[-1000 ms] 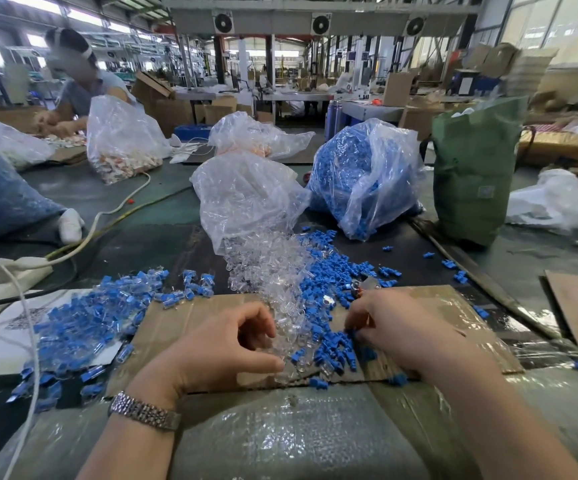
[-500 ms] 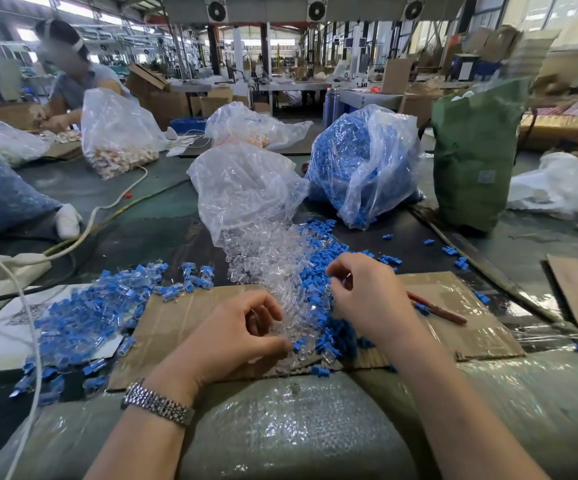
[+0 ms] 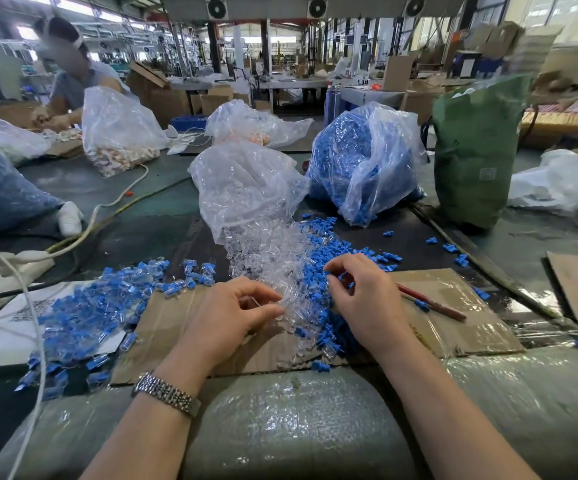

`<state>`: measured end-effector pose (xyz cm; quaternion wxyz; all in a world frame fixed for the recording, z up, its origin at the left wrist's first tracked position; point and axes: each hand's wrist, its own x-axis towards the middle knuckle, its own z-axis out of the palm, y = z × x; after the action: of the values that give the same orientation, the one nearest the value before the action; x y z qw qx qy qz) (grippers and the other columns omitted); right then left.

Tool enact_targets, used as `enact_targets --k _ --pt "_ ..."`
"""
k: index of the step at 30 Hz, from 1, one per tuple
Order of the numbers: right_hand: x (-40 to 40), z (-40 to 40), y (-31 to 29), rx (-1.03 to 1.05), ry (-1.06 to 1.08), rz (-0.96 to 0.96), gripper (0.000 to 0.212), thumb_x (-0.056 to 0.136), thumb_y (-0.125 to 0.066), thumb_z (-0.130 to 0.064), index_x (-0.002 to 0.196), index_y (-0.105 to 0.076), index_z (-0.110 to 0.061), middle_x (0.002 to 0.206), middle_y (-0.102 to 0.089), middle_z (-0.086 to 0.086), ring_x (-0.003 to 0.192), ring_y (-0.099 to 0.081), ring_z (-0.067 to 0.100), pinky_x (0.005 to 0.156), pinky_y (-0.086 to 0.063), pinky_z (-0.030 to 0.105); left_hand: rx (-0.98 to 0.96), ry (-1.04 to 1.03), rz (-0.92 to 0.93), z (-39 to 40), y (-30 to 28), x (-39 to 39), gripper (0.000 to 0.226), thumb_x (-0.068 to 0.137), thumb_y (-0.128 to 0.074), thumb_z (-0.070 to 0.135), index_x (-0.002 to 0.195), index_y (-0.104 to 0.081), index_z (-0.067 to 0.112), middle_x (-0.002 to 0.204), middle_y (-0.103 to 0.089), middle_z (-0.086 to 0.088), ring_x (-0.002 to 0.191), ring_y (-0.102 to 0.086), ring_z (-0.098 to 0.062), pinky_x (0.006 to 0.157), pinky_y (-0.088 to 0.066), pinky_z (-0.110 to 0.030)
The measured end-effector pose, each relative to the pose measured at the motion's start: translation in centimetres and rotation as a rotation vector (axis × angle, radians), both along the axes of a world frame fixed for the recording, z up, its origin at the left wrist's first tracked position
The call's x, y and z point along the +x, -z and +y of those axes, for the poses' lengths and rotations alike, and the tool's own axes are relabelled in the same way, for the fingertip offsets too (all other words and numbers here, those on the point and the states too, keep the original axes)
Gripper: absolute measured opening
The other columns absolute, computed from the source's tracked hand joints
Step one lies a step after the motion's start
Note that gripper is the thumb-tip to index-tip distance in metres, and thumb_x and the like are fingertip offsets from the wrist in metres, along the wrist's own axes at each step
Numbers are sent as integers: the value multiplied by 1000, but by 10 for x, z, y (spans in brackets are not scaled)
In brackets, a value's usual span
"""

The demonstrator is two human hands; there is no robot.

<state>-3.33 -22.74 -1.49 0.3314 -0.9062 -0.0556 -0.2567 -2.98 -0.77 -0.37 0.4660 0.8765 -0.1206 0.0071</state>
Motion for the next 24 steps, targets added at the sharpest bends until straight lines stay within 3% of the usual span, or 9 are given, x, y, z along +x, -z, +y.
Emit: enact_targets --k 4,7,10,14,19,24 --pt "0 1 1 -5 0 -1 10 94 -66 -18 103 -69 -20 99 -61 -8 87 -57 11 81 -49 30 -67 -2 57 -2 -1 2 19 81 -82 24 99 -79 30 85 -75 6 71 -66 0 61 -48 -9" --pt "1 0 1 7 1 -4 10 93 -66 -17 102 -68 -21 99 -61 -8 87 -56 11 81 -48 30 -150 9 98 -2 -4 3 20 87 -78 14 103 -79 26 79 -75 8 65 -65 4 59 -47 -8" --pt "1 0 2 -10 2 4 10 94 -65 -19 103 -68 -23 98 -60 -10 87 -56 9 81 -49 29 -176 37 125 0 -8 5 21 86 -79 12 100 -80 27 77 -75 14 64 -66 6 58 -47 -7" --pt "1 -1 1 -5 -1 10 9 95 -64 -21 103 -67 -24 98 -59 -12 87 -56 9 81 -50 31 -200 27 169 -3 -14 6 17 86 -79 15 102 -78 22 85 -79 1 72 -73 -8 64 -54 -14" --pt "0 -1 1 30 -17 14 8 96 -63 -22 102 -67 -23 97 -62 -12 86 -58 8 81 -53 33 -416 -13 207 -5 -20 11 20 88 -74 2 106 -68 6 88 -76 -14 76 -75 -22 66 -59 -23" --pt "-4 0 -5 275 -108 26 7 92 -72 -15 93 -72 -22 90 -64 -9 81 -60 9 76 -54 26 -560 127 321 0 -15 12 19 84 -75 12 102 -80 14 96 -76 -12 86 -73 -21 79 -60 -29"
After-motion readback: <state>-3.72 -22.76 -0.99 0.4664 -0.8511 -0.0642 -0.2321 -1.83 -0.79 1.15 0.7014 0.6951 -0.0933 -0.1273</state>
